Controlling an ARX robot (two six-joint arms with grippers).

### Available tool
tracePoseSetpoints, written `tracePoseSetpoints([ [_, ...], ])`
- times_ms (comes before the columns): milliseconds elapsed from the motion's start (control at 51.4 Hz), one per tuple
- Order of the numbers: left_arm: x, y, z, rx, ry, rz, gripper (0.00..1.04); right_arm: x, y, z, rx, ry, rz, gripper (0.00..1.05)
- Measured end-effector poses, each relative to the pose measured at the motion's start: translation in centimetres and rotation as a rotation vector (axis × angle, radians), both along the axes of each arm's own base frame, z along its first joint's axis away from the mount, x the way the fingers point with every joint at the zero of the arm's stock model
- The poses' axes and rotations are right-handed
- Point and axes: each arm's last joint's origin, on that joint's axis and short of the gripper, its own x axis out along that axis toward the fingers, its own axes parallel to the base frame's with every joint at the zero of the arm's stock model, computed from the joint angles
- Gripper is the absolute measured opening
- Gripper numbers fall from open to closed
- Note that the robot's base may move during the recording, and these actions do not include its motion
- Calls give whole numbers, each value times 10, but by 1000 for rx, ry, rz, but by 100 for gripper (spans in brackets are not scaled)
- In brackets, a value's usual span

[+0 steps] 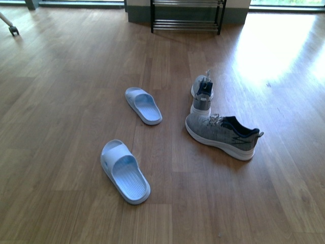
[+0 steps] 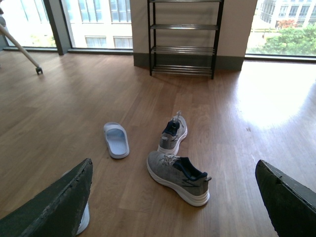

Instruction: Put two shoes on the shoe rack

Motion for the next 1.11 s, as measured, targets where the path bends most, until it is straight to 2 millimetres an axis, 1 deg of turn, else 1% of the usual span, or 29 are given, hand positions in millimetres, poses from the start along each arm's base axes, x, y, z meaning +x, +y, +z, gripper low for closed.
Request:
tracePoseSetpoints([
  [1109,0,0,0,0,0,0,95,0,0,0,0,0,0,95],
])
